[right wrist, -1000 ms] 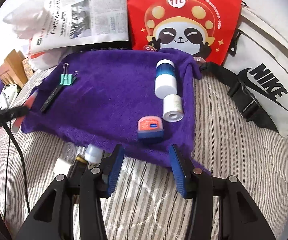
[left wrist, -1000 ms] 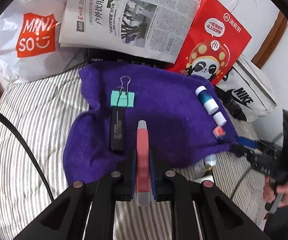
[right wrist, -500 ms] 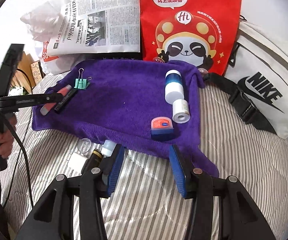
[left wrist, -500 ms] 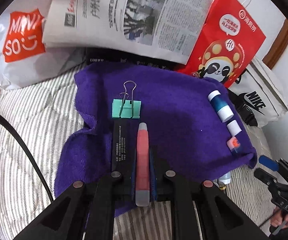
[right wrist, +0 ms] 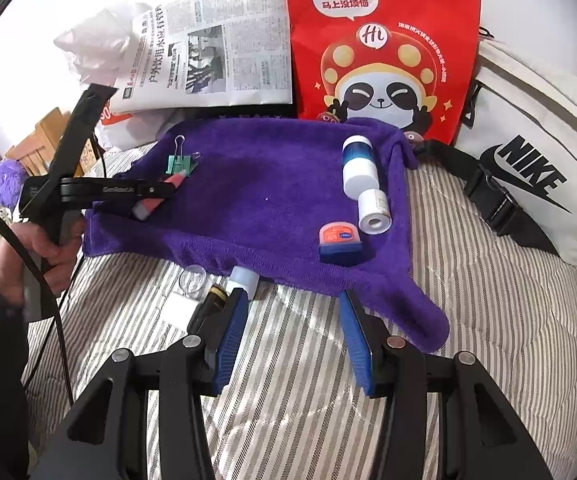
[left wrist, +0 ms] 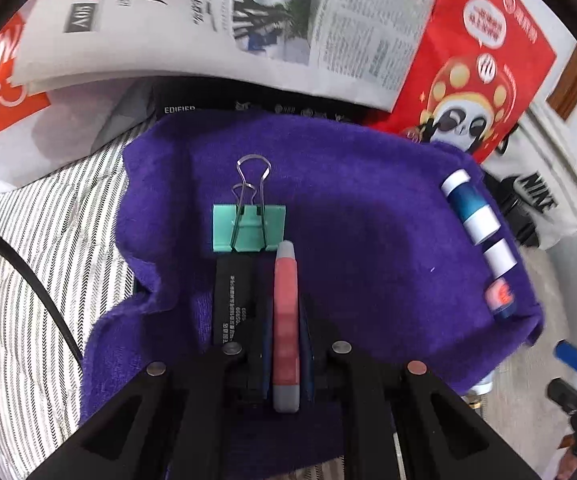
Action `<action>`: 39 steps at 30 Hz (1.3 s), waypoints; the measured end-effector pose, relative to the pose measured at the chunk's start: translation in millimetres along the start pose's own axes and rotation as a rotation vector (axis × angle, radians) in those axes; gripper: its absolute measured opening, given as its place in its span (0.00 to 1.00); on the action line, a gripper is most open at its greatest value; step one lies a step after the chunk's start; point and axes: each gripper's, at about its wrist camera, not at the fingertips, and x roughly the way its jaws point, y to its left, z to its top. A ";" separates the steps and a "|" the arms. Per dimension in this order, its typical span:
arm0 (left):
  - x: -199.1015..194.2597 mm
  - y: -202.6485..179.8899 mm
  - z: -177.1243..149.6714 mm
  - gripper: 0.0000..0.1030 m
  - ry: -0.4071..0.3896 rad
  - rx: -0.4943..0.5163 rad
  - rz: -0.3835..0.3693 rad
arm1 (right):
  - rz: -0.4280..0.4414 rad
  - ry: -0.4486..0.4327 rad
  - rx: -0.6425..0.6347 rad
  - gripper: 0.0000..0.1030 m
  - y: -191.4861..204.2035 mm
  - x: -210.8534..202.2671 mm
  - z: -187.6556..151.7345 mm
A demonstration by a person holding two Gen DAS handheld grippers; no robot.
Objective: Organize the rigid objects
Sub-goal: 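Lower the pink tube onto the towel beside the black case and open the left gripper, then reach the left gripper down toward the white plug and clear cap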
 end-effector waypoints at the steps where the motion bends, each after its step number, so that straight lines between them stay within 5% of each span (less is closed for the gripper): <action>1: -0.7 -1.8 -1.2 0.12 -0.006 0.012 0.009 | -0.004 0.003 -0.002 0.46 -0.3 0.0 -1.0; 12: -1.7 -8.0 -5.2 0.13 0.007 0.032 0.034 | 0.001 0.010 0.020 0.46 -6.0 -4.7 -8.8; 16: -5.8 -8.9 -9.7 0.25 0.024 0.034 0.006 | 0.002 0.016 0.026 0.46 -6.2 -6.7 -13.0; 21: -13.4 -10.6 -18.3 0.26 0.037 0.046 0.041 | 0.012 0.016 0.049 0.49 -7.9 -14.2 -17.6; 26: -48.2 -19.7 -28.1 0.26 -0.024 0.056 0.059 | -0.003 0.009 0.056 0.51 -9.1 -25.4 -24.8; 33: -86.2 -54.3 -46.5 0.34 -0.053 0.102 -0.019 | 0.002 0.006 0.093 0.51 -13.4 -33.9 -33.6; 39: -61.1 -87.3 -58.4 0.34 0.023 0.119 -0.066 | -0.006 0.005 0.089 0.51 -14.3 -43.0 -42.6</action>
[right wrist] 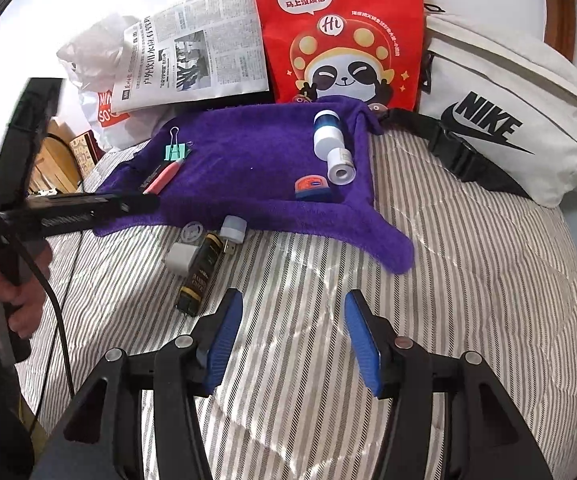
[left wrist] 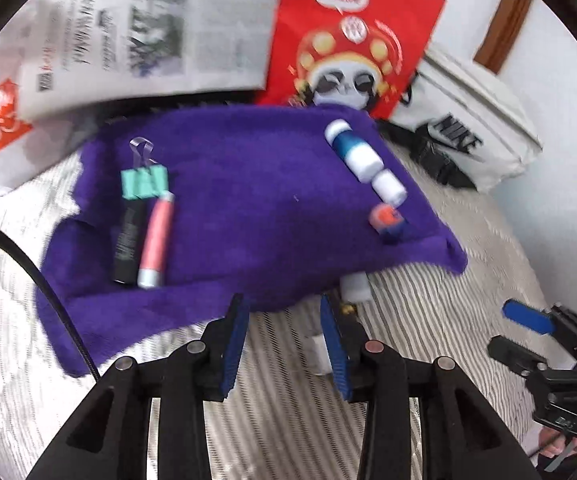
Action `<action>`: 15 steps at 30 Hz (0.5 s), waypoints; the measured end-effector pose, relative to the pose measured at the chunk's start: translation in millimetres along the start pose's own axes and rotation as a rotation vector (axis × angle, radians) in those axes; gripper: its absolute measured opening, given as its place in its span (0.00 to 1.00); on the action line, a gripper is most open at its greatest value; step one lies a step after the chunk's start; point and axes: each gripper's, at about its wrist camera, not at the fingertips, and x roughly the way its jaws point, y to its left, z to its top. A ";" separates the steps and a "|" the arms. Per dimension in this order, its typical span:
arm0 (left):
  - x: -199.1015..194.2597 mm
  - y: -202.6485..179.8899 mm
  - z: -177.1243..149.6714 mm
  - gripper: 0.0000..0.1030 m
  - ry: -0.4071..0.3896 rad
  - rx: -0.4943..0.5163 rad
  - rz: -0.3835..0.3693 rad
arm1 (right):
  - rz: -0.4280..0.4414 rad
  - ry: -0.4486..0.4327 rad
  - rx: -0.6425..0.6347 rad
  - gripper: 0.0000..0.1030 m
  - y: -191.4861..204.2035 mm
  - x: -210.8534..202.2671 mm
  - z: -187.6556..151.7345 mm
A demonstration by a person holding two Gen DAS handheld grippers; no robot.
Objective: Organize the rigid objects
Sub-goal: 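Reach the left gripper down toward the white plug and clear cap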
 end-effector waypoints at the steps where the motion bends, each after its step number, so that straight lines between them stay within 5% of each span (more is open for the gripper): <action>1: 5.2 -3.8 -0.3 0.34 0.012 0.005 0.007 | -0.001 -0.002 0.000 0.52 -1.1 -1.7 -1.5; 15: 38.6 -26.7 -4.7 0.34 0.096 0.050 0.057 | 0.007 0.019 0.037 0.53 -18.3 -1.5 -16.1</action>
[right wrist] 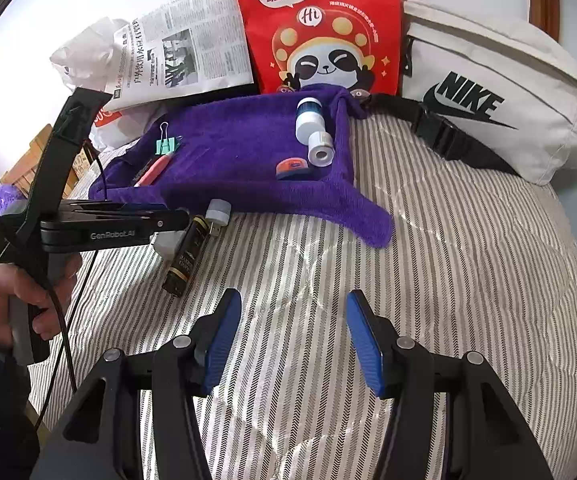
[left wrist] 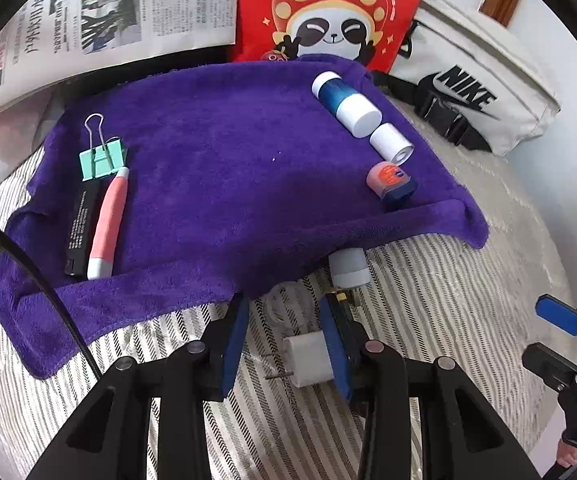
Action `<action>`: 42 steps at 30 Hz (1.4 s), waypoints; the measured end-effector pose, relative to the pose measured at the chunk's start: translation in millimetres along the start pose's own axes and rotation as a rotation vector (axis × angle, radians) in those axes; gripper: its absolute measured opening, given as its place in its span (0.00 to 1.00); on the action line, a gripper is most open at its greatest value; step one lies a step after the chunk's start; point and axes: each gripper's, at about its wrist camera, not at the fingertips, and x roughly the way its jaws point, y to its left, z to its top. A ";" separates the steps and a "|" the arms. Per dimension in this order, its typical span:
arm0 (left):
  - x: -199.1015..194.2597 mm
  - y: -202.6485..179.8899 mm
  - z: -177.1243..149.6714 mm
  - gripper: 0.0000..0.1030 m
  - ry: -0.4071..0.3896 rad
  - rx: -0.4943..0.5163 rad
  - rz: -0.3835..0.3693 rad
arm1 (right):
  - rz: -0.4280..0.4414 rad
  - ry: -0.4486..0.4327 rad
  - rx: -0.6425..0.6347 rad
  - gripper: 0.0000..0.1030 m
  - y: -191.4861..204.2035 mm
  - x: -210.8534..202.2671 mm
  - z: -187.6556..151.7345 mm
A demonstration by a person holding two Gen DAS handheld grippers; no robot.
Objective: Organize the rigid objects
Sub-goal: 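Reach the left gripper down toward the white plug and clear cap, then grasp the clear round cap with the left gripper while the right gripper grasps the black-gold tube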
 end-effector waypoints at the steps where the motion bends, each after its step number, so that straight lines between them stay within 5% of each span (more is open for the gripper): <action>1: 2.4 -1.4 1.3 0.35 0.008 0.005 0.011 | 0.002 0.003 0.000 0.53 0.3 0.8 -0.3; 8: 16.0 -2.9 3.5 0.35 0.038 0.045 0.102 | 0.002 0.021 -0.019 0.53 2.0 4.9 -2.3; 13: 18.3 -5.8 4.6 0.34 0.030 0.069 0.094 | 0.001 0.039 -0.012 0.53 -1.5 9.9 -3.8; 15: 18.5 -9.2 5.7 0.25 0.022 0.077 0.085 | 0.000 0.045 -0.011 0.53 -2.2 11.4 -4.0; 42: -25.1 81.3 -68.2 0.25 -0.038 -0.073 0.043 | 0.094 0.028 -0.019 0.53 55.8 48.5 13.9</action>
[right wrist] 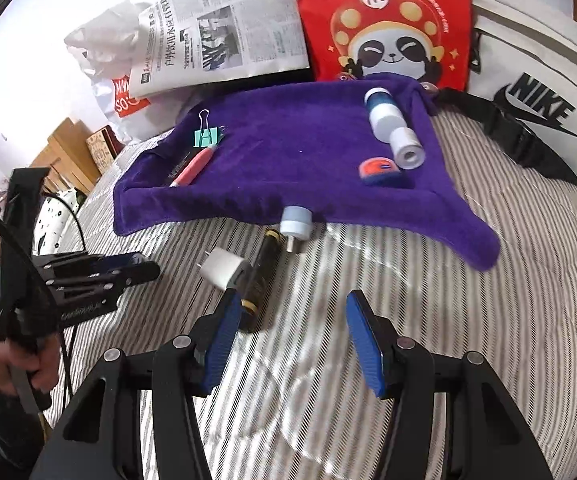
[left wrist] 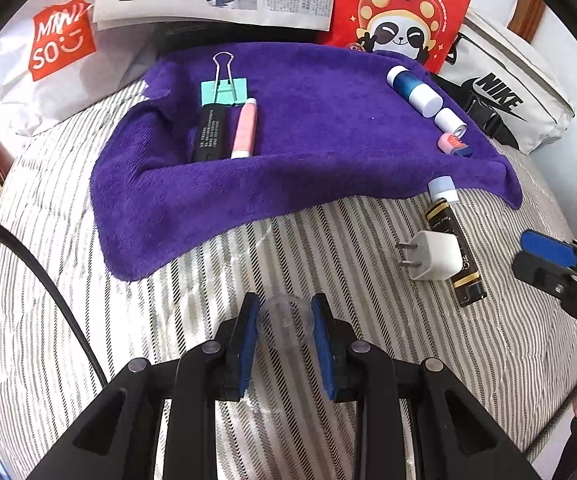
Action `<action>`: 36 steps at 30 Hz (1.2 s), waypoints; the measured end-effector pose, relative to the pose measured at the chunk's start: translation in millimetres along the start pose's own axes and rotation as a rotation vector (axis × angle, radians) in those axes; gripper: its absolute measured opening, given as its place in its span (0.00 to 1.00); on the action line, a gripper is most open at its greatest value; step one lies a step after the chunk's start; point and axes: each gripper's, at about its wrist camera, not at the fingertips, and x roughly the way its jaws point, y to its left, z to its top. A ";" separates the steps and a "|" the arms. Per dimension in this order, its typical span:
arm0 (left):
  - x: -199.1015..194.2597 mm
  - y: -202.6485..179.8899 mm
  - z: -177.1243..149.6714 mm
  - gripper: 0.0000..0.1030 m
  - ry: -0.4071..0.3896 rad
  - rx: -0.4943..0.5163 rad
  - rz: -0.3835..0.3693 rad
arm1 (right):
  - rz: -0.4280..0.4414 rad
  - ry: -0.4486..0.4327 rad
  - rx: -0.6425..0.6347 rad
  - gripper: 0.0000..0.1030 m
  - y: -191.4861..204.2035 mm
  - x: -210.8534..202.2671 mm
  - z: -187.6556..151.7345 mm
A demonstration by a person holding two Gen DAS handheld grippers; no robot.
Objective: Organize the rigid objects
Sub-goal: 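Grasp the clear round cap with the left gripper while the right gripper grasps the black-gold tube, then lift the clear cap with the left gripper while the right gripper lifts the black-gold tube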
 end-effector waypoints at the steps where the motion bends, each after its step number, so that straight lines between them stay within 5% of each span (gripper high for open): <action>1: -0.1 0.3 -0.6 0.25 -0.002 -0.002 -0.003 | -0.003 0.009 -0.003 0.52 2.4 3.9 1.3; 22: -3.5 9.0 -6.2 0.25 -0.016 -0.018 -0.039 | -0.068 0.074 -0.129 0.10 37.5 53.4 7.9; 36: 0.4 -5.1 -4.1 0.25 -0.024 0.036 0.045 | -0.173 0.086 -0.180 0.10 19.6 37.7 -9.1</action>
